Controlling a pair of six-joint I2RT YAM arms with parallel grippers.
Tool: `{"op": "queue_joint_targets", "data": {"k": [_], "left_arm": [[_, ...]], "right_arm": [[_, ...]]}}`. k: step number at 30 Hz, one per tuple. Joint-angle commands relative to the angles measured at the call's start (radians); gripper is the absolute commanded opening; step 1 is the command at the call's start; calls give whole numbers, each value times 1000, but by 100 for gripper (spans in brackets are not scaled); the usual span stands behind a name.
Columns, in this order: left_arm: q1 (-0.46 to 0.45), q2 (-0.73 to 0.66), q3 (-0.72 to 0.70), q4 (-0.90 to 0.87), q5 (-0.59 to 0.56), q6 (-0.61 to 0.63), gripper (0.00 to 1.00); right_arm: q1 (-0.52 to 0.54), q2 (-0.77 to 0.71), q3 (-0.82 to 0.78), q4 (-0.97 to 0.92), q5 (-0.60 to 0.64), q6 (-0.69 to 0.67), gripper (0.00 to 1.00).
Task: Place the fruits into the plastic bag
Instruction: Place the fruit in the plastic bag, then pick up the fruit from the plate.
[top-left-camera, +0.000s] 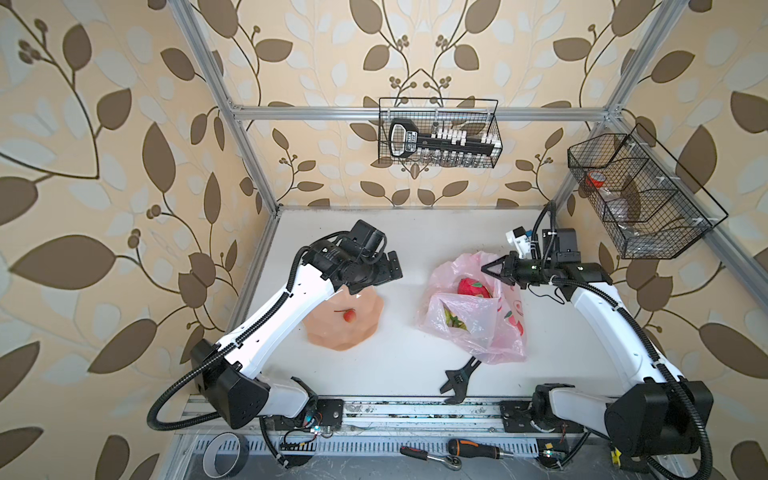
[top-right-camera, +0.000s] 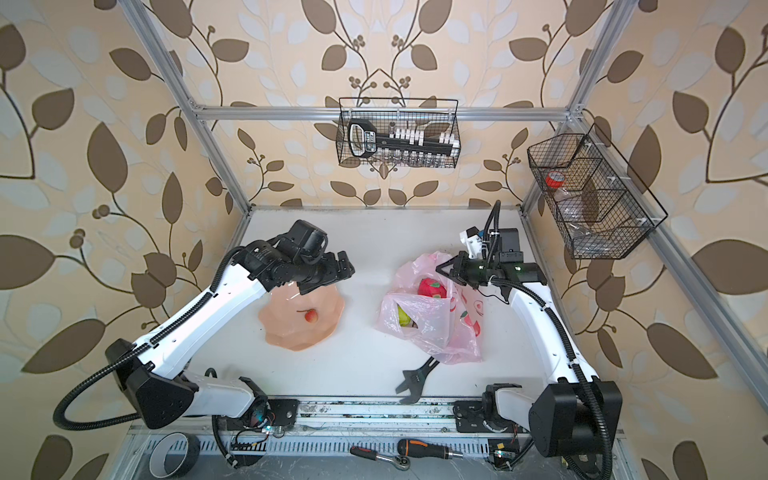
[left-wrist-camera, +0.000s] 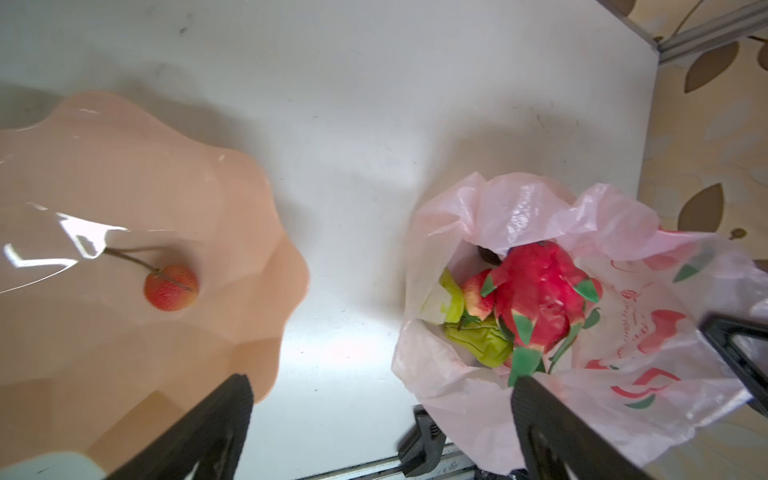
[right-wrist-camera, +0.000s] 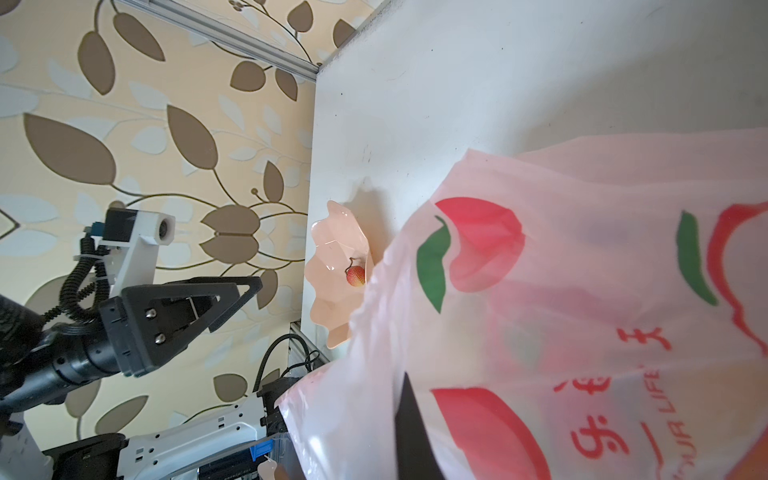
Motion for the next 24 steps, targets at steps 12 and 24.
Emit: {"op": "queue_joint_targets", "data": {"k": [12, 24], "left_arm": [[174, -37, -272, 7, 21, 52, 96], [302, 34, -460, 204, 145, -49, 89]], "right_arm": [[-4, -11, 38, -20, -28, -36, 0], [-6, -12, 42, -27, -26, -40, 0]]}}
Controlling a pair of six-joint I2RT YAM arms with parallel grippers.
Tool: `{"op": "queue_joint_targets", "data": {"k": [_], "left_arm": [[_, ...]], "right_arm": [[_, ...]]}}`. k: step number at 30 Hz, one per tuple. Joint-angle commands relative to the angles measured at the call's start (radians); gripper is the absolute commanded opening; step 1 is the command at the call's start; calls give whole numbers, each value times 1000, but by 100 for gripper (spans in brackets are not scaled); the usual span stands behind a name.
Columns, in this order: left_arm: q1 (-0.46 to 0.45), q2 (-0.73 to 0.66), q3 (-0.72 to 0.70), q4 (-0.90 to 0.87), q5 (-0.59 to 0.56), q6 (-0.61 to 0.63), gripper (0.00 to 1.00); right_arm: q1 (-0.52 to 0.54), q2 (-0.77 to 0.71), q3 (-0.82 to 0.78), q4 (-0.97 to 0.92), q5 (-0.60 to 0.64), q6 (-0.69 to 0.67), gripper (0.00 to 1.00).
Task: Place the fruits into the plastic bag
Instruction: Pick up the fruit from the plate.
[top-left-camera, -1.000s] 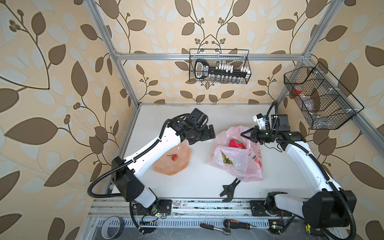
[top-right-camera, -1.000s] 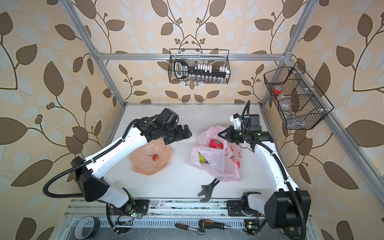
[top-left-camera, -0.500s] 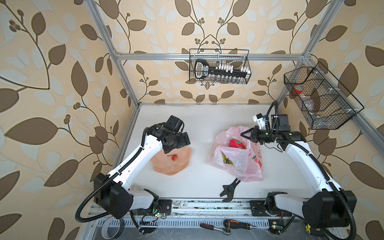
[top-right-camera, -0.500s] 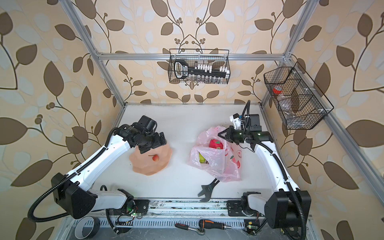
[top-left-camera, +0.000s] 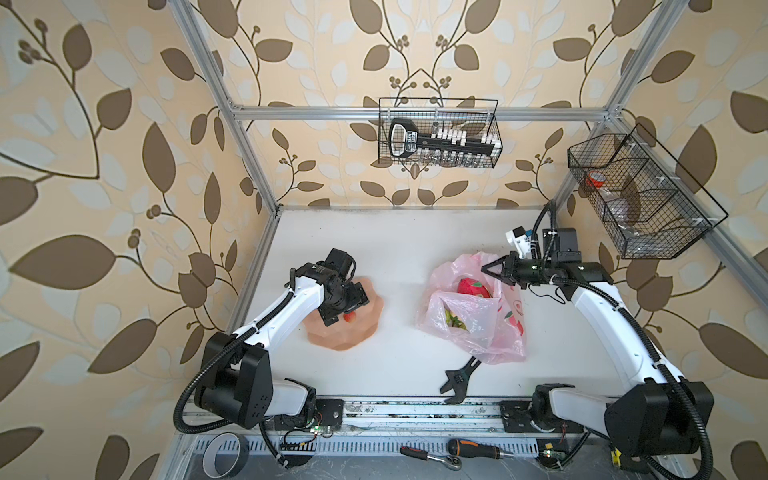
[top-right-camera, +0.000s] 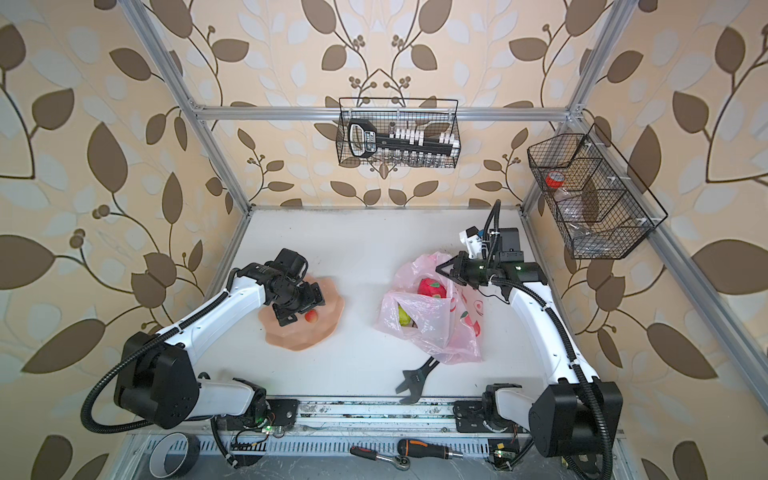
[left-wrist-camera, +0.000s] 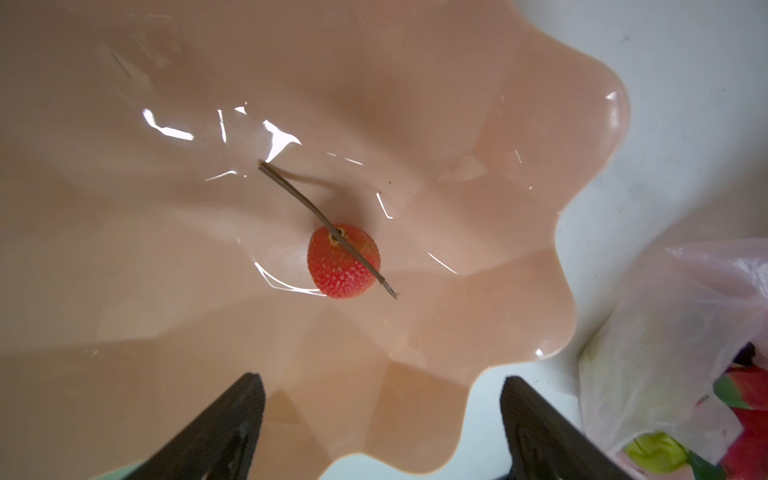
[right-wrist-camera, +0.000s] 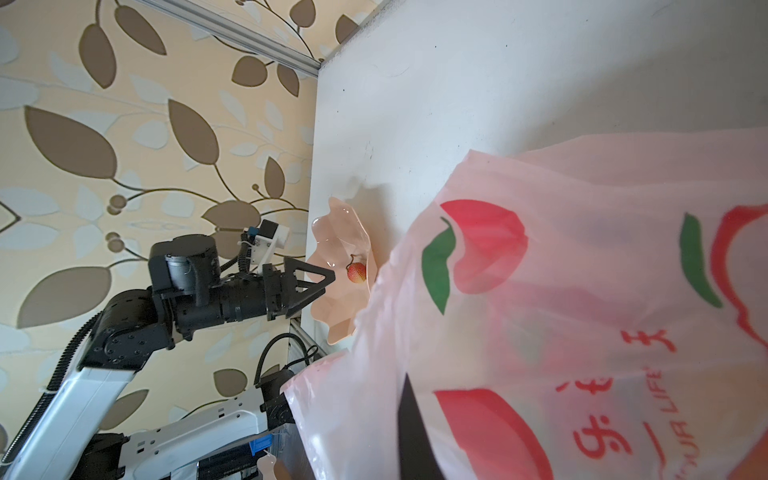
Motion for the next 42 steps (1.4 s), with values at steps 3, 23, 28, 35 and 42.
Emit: {"op": "queue_joint_targets", "data": {"k": [3, 23, 28, 35, 42], "left_arm": [[42, 31, -39, 88, 49, -59, 86], [50, 184, -52, 131, 36, -58, 61], [53, 197, -55, 130, 22, -44, 54], [56, 207, -50, 129, 12, -30, 51], [58, 212, -56, 130, 18, -17, 44]], "right_arm": [[-5, -14, 33, -16, -18, -32, 0], [-7, -11, 30, -19, -17, -37, 0], [-7, -9, 31, -18, -17, -37, 0], [-9, -7, 35, -18, -15, -37, 0], [-9, -3, 35, -18, -13, -37, 0]]}}
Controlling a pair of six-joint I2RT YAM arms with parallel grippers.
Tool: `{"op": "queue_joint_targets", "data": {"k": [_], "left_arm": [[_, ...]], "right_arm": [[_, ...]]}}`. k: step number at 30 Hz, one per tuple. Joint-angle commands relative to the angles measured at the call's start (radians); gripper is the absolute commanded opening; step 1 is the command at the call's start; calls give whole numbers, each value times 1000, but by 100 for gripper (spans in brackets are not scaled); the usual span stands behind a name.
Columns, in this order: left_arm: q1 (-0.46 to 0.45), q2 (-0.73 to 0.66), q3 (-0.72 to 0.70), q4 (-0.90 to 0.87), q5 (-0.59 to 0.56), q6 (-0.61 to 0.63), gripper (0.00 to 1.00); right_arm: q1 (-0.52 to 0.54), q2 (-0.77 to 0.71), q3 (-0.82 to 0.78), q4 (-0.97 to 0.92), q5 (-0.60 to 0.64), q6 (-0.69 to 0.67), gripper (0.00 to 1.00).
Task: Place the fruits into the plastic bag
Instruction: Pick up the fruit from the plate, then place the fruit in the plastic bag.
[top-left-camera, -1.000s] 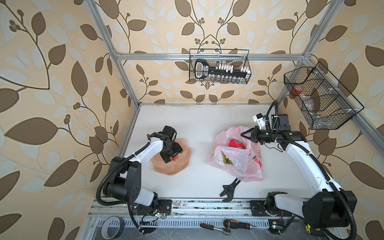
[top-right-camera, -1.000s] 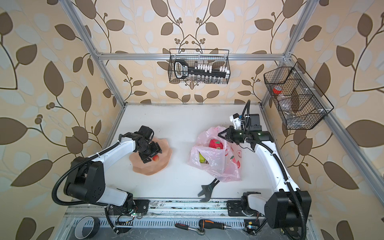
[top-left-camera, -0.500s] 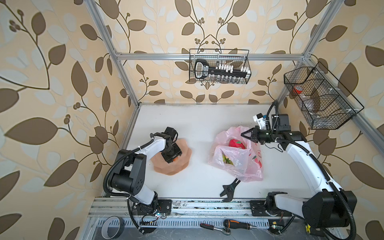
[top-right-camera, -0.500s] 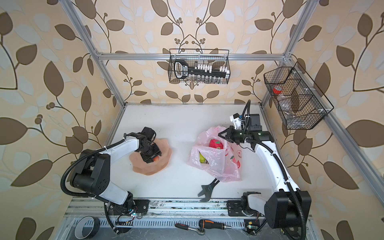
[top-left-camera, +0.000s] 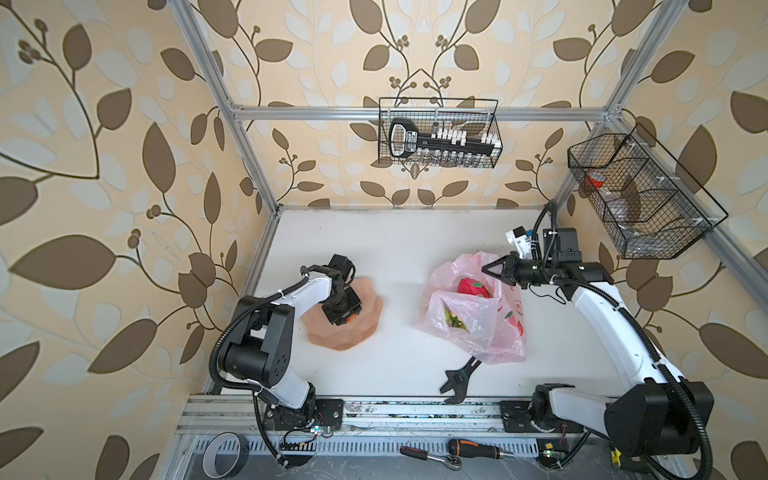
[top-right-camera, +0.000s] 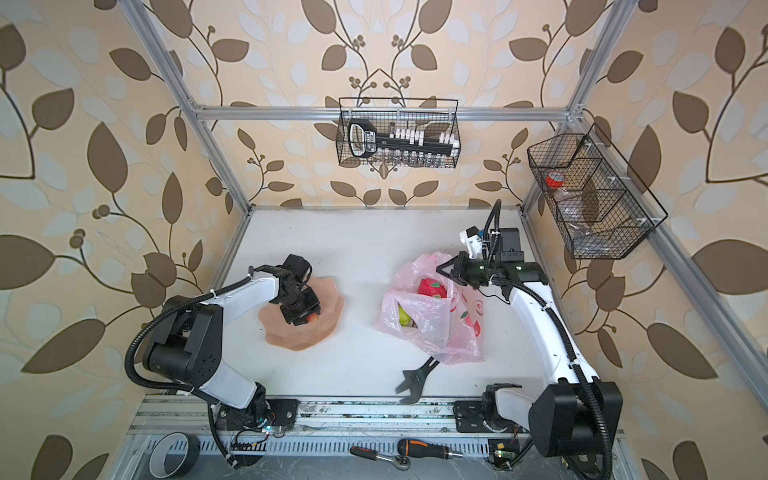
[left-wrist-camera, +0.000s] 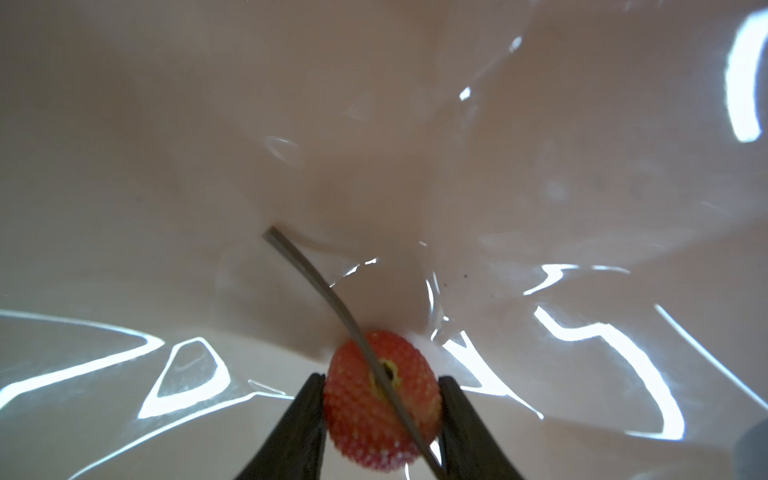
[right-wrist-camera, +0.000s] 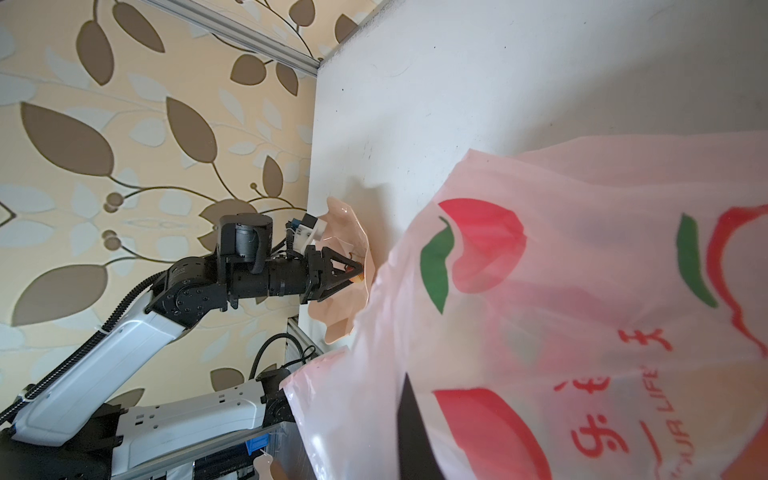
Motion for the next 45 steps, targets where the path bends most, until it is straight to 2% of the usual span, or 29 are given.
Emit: {"op": "queue_joint_targets", "data": {"k": [1, 11, 25, 35, 42, 45], "left_arm": [[10, 1, -11, -12, -18, 22, 43], [10, -41, 18, -34, -32, 58, 37], [10, -92, 241, -160, -50, 123, 37], [9, -123, 375, -164, 15, 144, 36], [9, -188, 366, -39, 148, 110, 36], [9, -193, 363, -16, 171, 105, 34]], "right_arm": [[-4, -3, 33, -11, -14, -22, 0], [-4, 1, 32, -9, -12, -22, 0], [-5, 10, 34, 1, -10, -16, 0], [-4, 16, 34, 6, -11, -12, 0], [-4, 18, 37, 10, -11, -11, 0], [-4, 18, 36, 12, -12, -10, 0]]}}
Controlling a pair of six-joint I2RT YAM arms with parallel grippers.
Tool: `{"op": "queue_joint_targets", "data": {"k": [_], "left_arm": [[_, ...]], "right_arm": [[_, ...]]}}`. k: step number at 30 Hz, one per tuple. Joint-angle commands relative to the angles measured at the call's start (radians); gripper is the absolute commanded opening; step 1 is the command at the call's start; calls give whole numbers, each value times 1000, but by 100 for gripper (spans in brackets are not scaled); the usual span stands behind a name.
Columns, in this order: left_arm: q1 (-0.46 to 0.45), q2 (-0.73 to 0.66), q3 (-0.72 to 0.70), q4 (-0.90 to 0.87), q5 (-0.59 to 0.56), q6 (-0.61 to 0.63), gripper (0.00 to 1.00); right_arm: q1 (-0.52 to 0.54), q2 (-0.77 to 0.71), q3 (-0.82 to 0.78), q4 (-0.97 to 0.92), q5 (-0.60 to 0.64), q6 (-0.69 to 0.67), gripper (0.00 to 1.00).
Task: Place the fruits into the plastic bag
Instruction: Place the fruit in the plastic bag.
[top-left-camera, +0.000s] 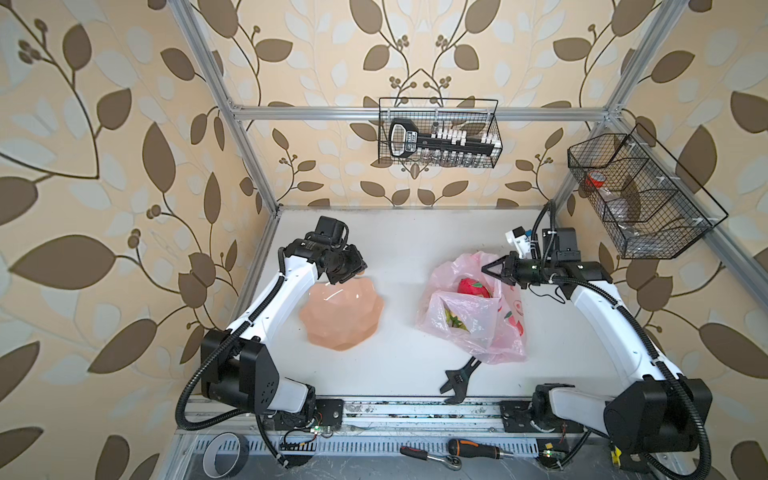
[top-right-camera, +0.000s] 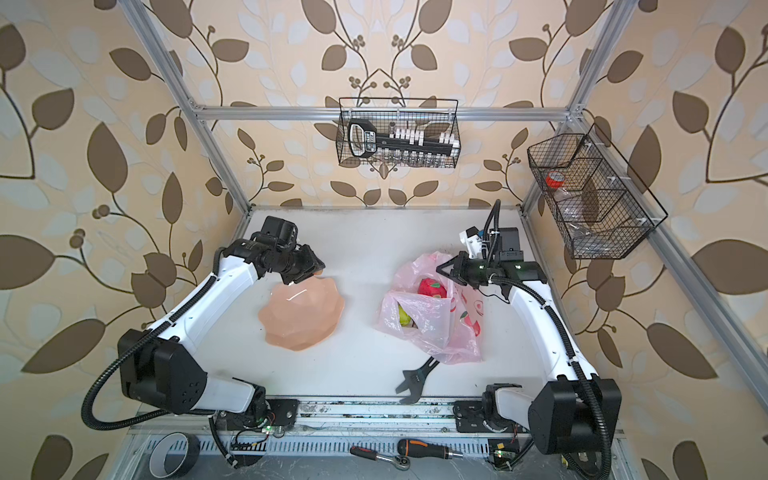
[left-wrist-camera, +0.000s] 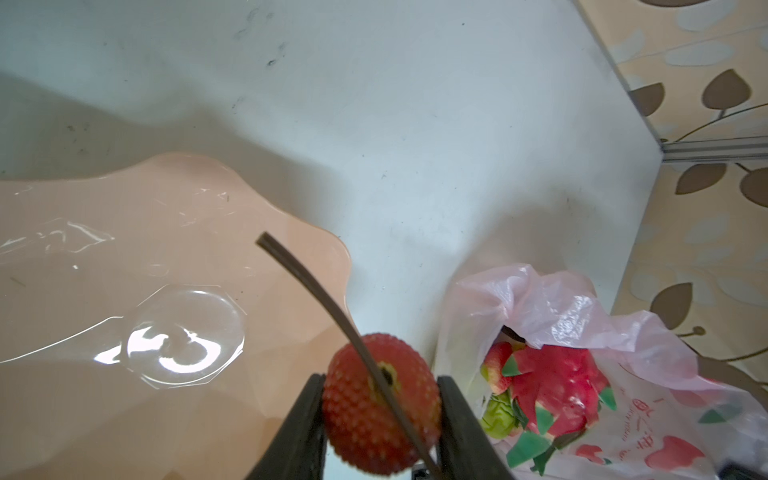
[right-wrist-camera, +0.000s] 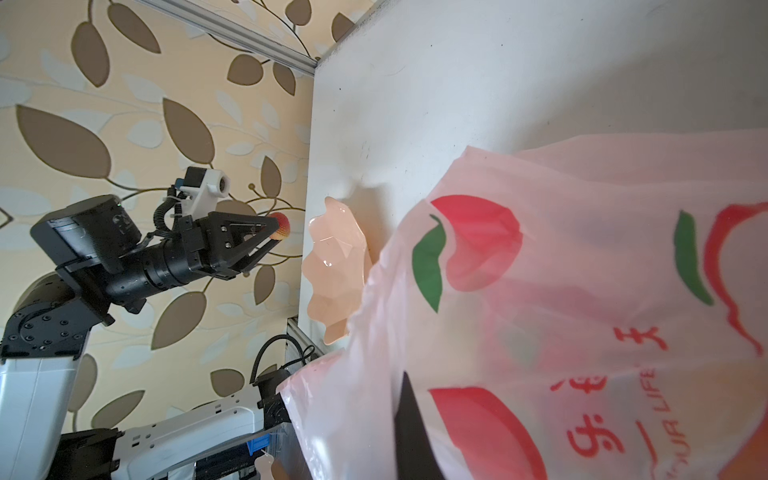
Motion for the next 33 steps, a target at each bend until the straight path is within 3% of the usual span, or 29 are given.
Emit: {"op": "queue_joint_targets", "data": {"k": [1, 8, 14, 20, 33], "left_arm": [[9, -30, 18, 51, 66, -15, 34], [-10, -22, -29, 160, 193, -70, 35], [-127, 18, -43, 294, 249, -158, 35], [-255, 108, -10, 388, 275, -225, 35], [-405, 201, 2, 527, 285, -324, 34]], "right_arm": [[-3, 9, 36, 10, -11, -11, 0], [-3, 17, 38, 15, -15, -11, 0], [-3, 22, 39, 22, -18, -7, 0], [-3, 24, 39, 24, -18, -6, 0], [-4, 40, 40, 42, -25, 0, 0]]}}
